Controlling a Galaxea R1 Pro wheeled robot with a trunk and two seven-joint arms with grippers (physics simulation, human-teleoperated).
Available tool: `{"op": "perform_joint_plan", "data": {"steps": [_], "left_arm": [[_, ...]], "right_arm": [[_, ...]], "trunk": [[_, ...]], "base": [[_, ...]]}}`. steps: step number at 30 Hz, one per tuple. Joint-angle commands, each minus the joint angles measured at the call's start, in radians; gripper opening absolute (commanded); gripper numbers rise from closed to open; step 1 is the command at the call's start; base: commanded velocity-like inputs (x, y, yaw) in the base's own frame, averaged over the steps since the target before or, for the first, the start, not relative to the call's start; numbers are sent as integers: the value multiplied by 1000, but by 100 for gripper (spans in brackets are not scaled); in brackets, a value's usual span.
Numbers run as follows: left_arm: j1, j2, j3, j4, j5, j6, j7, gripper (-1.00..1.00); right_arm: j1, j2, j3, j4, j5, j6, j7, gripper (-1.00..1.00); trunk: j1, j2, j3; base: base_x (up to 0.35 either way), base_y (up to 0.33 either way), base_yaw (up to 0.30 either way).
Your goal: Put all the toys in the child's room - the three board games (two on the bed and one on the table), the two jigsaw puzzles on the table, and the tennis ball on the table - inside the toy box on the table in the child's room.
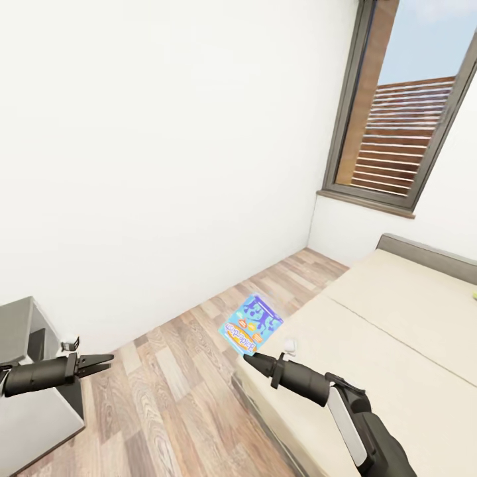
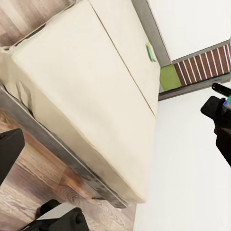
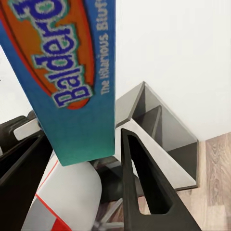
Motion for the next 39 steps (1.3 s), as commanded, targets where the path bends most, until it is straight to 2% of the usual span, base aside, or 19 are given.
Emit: {"op": "perform_joint_plan", "data": {"steps": [1, 12, 22, 39], "left_arm": [[-1, 0, 1, 0, -3, 11, -5, 100], [-1, 0, 1, 0, -3, 9, -5, 100], [-1, 0, 1, 0, -3, 9, -5, 100], [-1, 0, 1, 0, -3, 11, -5, 100]], "right_arm": [[-1, 0, 1, 0, -8, 9, -2, -100], [0, 1, 2, 0, -7, 9, -9, -100], [-1, 1, 4, 0, -8, 10, -44, -100], [-1, 1, 4, 0, -8, 10, -51, -100]], "trunk": [[1, -2, -1], [1, -2, 15], [1, -2, 29], [1, -2, 52]], "base": [[0, 0, 191], [0, 0, 197], [0, 0, 198], [0, 0, 198]]}}
